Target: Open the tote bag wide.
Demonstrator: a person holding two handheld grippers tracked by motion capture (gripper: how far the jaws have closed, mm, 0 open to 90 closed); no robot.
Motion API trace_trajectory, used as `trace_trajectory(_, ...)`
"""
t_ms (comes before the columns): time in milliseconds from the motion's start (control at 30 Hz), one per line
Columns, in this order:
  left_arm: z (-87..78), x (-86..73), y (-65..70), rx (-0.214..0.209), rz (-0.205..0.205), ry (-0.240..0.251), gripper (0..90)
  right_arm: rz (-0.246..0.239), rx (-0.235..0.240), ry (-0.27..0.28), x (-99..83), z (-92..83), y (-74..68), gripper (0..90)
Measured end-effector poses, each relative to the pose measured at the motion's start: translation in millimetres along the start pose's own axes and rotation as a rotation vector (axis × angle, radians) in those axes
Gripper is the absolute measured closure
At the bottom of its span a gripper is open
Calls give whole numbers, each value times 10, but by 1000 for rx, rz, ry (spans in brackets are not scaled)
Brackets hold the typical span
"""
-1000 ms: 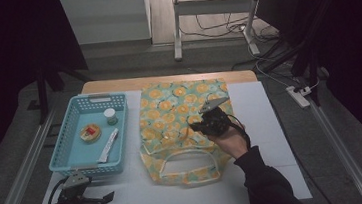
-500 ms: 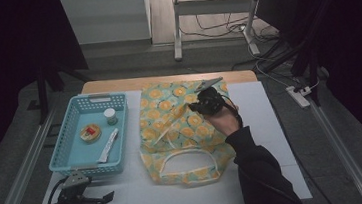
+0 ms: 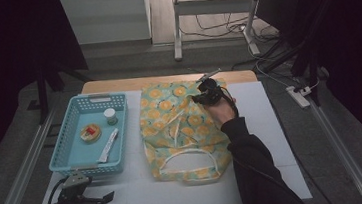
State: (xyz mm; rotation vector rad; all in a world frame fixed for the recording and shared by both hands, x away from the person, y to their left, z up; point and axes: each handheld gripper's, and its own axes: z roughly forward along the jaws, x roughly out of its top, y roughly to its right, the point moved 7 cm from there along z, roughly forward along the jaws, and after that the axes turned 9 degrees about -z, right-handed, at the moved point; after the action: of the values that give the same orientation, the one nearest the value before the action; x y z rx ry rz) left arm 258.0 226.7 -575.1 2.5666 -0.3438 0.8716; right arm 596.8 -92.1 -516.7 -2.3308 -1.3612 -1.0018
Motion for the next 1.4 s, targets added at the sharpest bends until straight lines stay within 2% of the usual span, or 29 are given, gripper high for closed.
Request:
trace_trajectory(133, -1, 0, 0, 1, 2, 2, 0, 14, 7, -43, -181, 244, 1, 891)
trace_trajectory(200, -2, 0, 0, 1, 2, 3, 0, -2, 8, -72, -273, 352, -21, 887)
trace_trajectory(333, -4, 0, -2, -1, -1, 4, 0, -6, 18, -100, -361, 434, -68, 861)
trace_trajectory(433, -3, 0, -3, -2, -2, 3, 0, 2, 28, -71, -325, 359, -82, 770)
trace_trajectory(500, -3, 1, -3, -3, -2, 3, 0, 7, 35, -43, -263, 254, -91, 667)
trace_trajectory(533, -2, 1, -3, -2, -3, 3, 0, 11, 47, -25, -207, 138, -117, 558)
trace_trajectory(567, -3, 1, -3, -2, -4, 3, 0, 11, 47, -25, -207, 138, -117, 558)
trace_trajectory(600, -3, 1, -3, -2, -4, 3, 0, 3, 39, -15, -185, 77, -129, 513)
trace_trajectory(633, -3, 1, -3, -1, -5, 3, 0, -9, 37, 1, -156, -30, -168, 399)
trace_trajectory(667, -3, 1, -3, -1, -4, 2, 0, -9, 37, 1, -156, -30, -168, 399)
trace_trajectory(700, -2, 1, -3, 0, -4, 2, 0, -17, 43, 13, -155, -126, -221, 337)
trace_trajectory(733, -2, 1, -2, 0, -5, 3, 0, -17, 43, 13, -155, -126, -221, 337)
trace_trajectory(833, 0, 2, -4, 1, -8, 2, 0, -32, 54, 38, -182, -238, -344, 208)
trace_trajectory(933, 0, 2, -4, 1, -8, 1, 0, -70, 70, 26, -260, -293, -543, 72)
trace_trajectory(967, 0, 2, -2, 1, -7, 0, 0, -82, 79, 5, -289, -292, -607, 55)
trace_trajectory(1000, 0, 1, -1, 2, -5, -1, 0, -82, 79, 5, -289, -292, -607, 55)
trace_trajectory(1133, -1, 1, -1, 3, -4, 1, 0, -87, 144, -13, -380, -293, -802, 14)
trace_trajectory(1167, -2, 1, -1, 3, -3, 1, 0, -106, 149, -32, -438, -284, -866, 7)
trace_trajectory(1400, -4, 1, 4, 4, 1, 1, 0, -125, 152, -73, -604, -191, -971, 6)
